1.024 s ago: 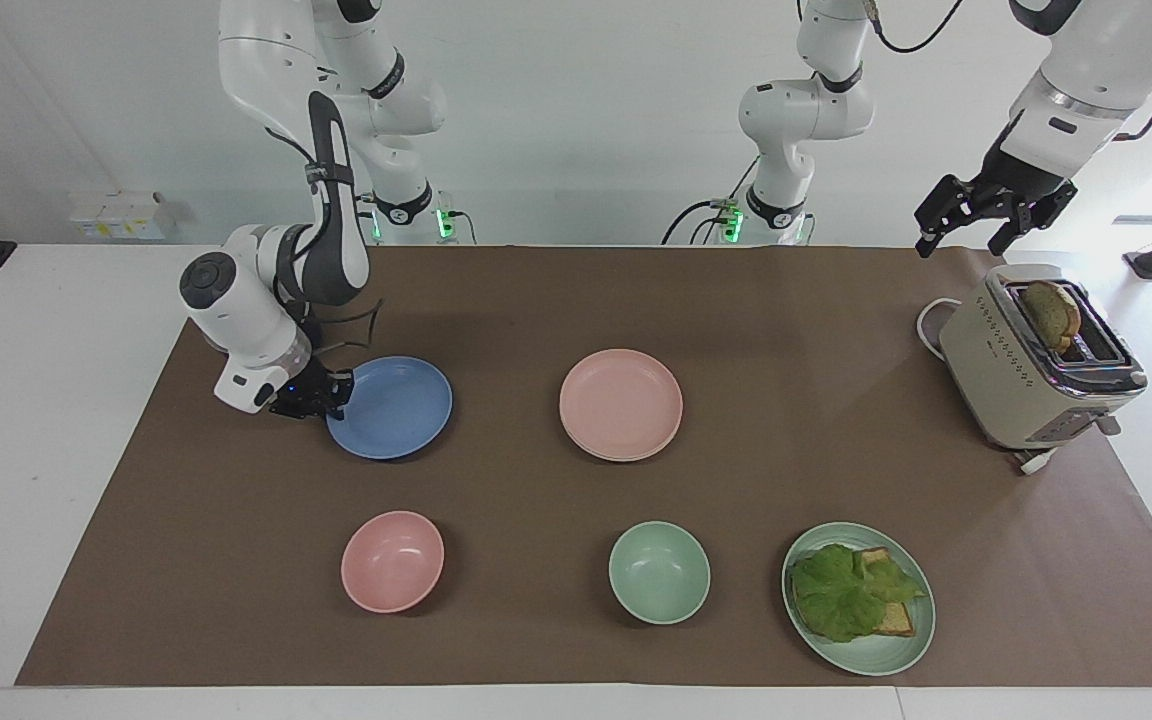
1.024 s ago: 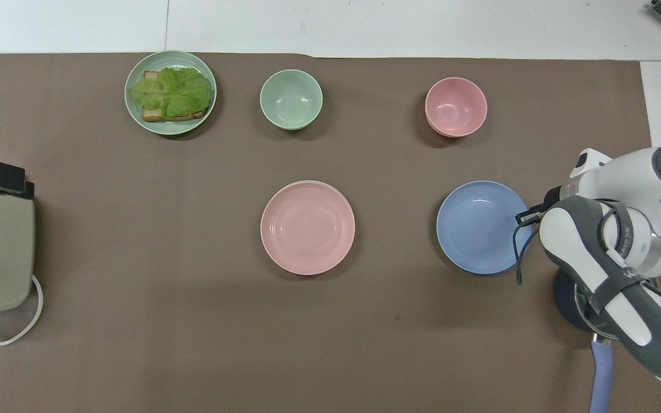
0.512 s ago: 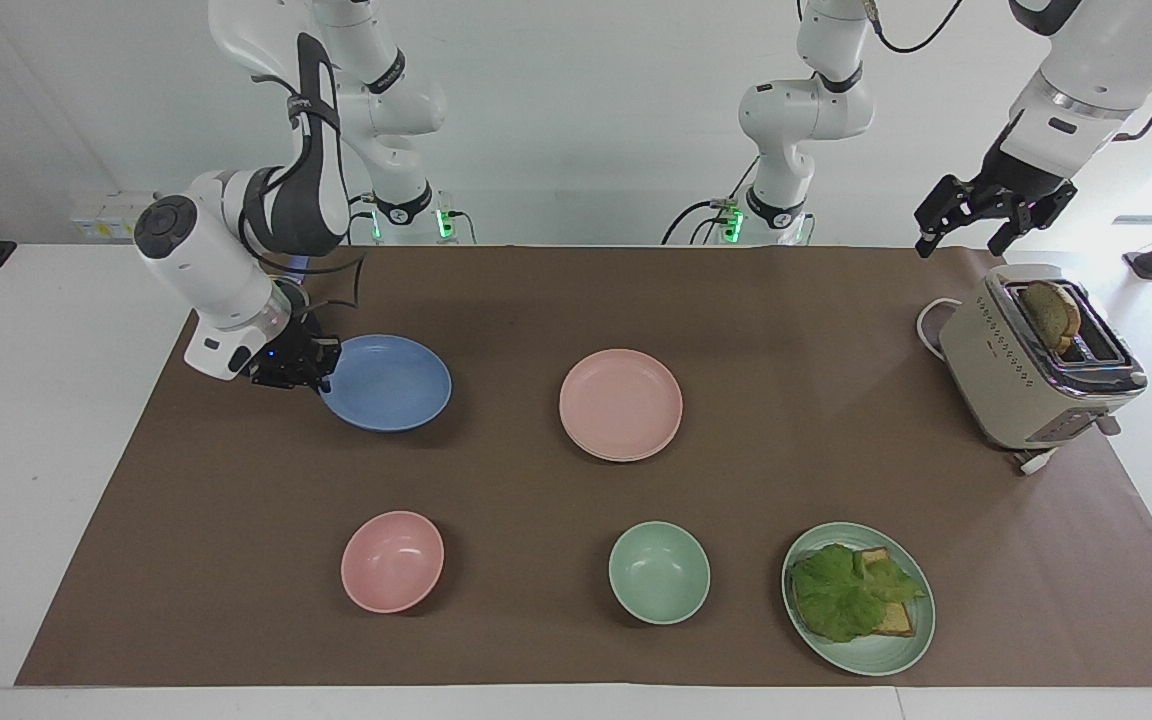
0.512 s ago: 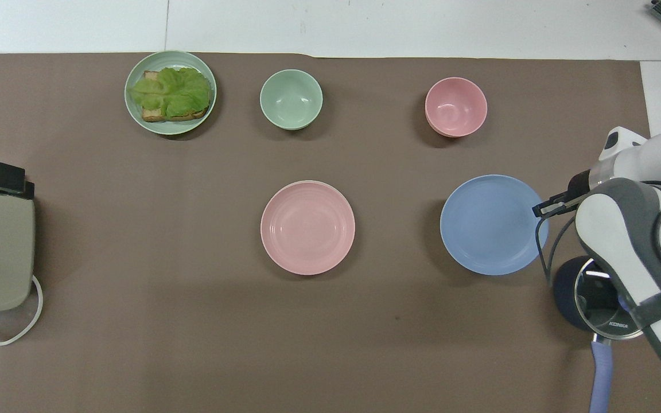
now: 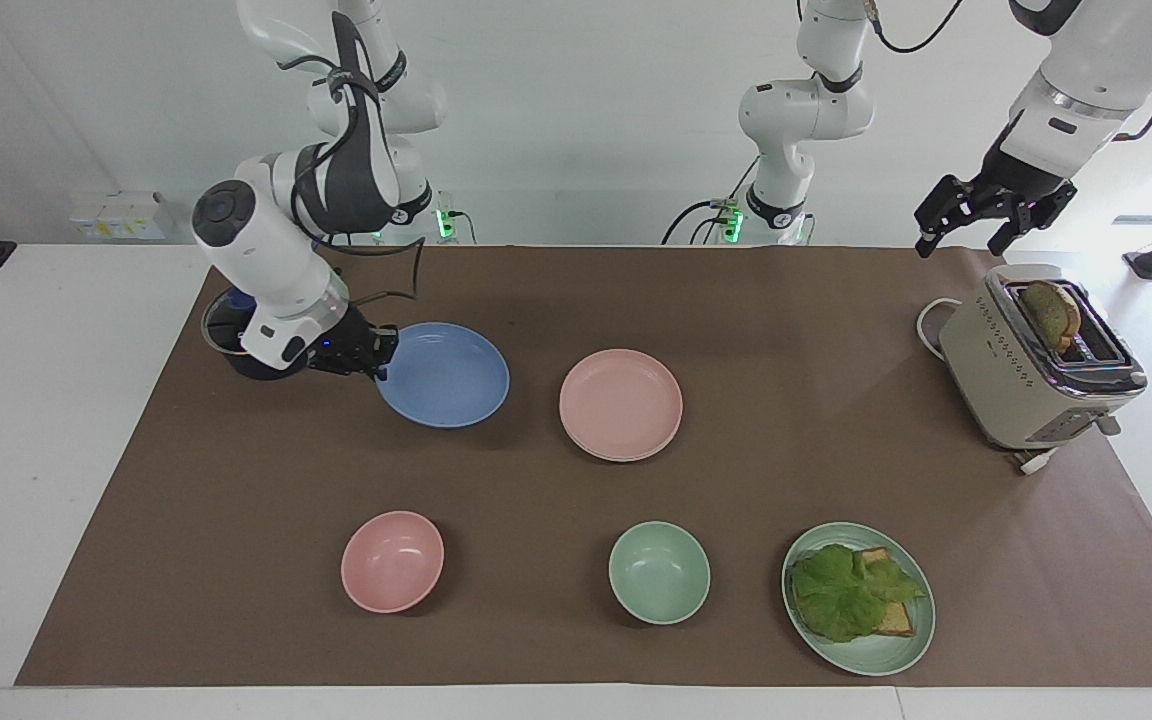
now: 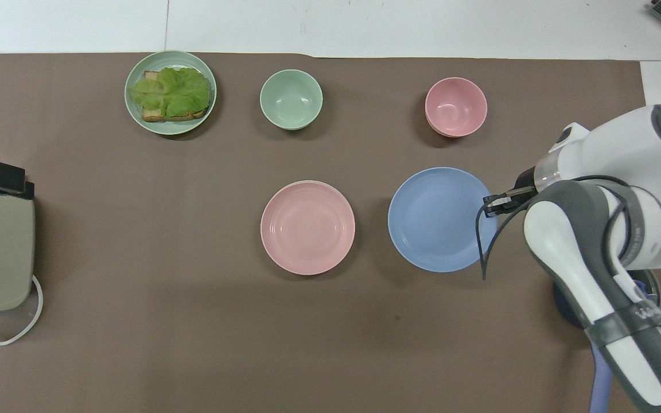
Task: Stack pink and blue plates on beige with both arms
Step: 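Lift the blue plate with the right gripper toward the pink plate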
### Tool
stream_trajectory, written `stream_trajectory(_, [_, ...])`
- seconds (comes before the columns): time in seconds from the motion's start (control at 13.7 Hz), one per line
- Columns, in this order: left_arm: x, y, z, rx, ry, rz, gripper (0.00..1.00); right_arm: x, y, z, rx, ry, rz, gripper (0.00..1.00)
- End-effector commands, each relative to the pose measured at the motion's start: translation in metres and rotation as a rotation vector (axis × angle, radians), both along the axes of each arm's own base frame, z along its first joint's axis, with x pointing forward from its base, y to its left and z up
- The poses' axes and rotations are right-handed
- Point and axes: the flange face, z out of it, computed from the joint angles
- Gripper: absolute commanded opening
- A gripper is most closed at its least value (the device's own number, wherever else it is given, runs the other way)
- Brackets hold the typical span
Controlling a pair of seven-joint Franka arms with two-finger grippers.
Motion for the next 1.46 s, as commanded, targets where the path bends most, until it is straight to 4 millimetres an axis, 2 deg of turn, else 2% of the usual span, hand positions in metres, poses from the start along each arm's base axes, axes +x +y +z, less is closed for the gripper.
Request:
stream_trajectory(0.0, [-0.005, 0.003, 0.003, 0.017, 0.009, -0.001, 1.00, -0.002, 0.051, 0.006, 0.023, -0.007, -0.096, 0.00])
stream_trajectory(0.15, [-0.005, 0.003, 0.003, 0.017, 0.009, -0.001, 1.00, -0.008, 0.096, 0.015, 0.046, -0.021, -0.158, 0.00])
stream_trajectory(0.29, [-0.005, 0.003, 0.003, 0.017, 0.007, -0.001, 1.00, -0.007, 0.121, 0.019, 0.076, -0.004, -0.229, 0.00])
stream_trajectory(0.44, [-0.004, 0.003, 0.002, 0.017, 0.010, -0.001, 1.00, -0.010, 0.151, 0.010, 0.100, -0.010, -0.248, 0.00])
stream_trajectory(0.59, [-0.005, 0.003, 0.003, 0.017, 0.009, -0.001, 1.00, -0.010, 0.156, 0.001, 0.097, -0.009, -0.257, 0.00])
stream_trajectory(0.88, [-0.005, 0.003, 0.003, 0.017, 0.009, -0.001, 1.00, -0.011, 0.185, -0.025, 0.093, -0.021, -0.275, 0.00])
stream_trajectory(1.02, [-0.005, 0.003, 0.003, 0.017, 0.009, -0.001, 1.00, -0.009, 0.187, -0.033, 0.093, -0.025, -0.279, 0.00])
stream_trajectory(1.24, [-0.005, 0.003, 0.003, 0.017, 0.009, -0.001, 1.00, -0.015, 0.212, -0.049, 0.090, -0.027, -0.285, 0.00])
stream_trajectory(1.39, [-0.004, 0.003, 0.002, 0.017, 0.009, -0.001, 1.00, -0.017, 0.219, -0.060, 0.092, -0.026, -0.292, 0.00])
